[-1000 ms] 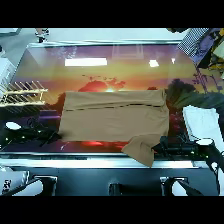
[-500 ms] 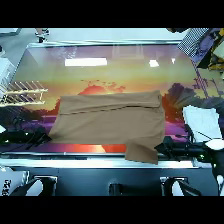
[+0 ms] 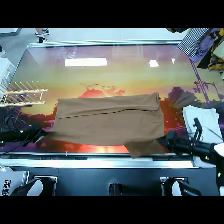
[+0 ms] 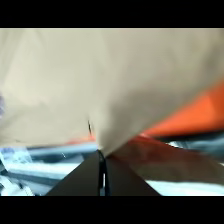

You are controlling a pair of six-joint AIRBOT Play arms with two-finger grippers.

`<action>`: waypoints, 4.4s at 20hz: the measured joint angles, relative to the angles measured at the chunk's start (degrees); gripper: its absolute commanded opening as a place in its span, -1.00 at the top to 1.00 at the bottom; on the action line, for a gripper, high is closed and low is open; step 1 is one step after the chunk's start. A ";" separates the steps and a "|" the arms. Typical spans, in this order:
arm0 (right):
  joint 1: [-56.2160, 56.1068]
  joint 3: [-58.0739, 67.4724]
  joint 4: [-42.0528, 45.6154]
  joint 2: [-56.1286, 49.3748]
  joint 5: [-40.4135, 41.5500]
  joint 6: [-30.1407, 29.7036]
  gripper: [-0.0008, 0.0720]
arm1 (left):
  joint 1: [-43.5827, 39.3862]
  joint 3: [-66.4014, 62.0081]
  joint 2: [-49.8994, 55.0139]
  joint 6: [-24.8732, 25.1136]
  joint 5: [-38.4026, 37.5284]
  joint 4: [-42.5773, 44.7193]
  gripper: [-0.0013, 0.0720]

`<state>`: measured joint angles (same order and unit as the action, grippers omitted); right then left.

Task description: Fold the clothes and pants, and hang the long-sleeved shirts on hangers.

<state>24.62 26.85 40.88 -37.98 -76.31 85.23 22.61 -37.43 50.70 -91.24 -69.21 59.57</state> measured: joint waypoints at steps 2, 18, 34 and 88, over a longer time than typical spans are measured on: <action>-3.63 4.87 -1.62 -7.63 4.15 -3.30 0.91 | -1.68 -2.43 3.80 0.44 2.93 -0.57 0.92; -13.75 45.70 -1.92 -52.78 24.46 -1.14 0.91 | -11.82 -38.18 41.62 1.20 10.64 -1.09 0.92; -2.97 53.24 4.79 -57.94 9.77 -0.31 -0.89 | -13.60 -48.06 45.33 0.98 4.72 1.97 -0.16; -8.70 73.42 23.67 -42.25 -15.98 8.94 0.90 | -62.42 -61.70 67.10 -4.59 23.32 -32.72 0.93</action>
<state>15.92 100.27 64.55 -80.23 -92.29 94.17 -39.81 -99.13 117.80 -95.83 -45.89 26.85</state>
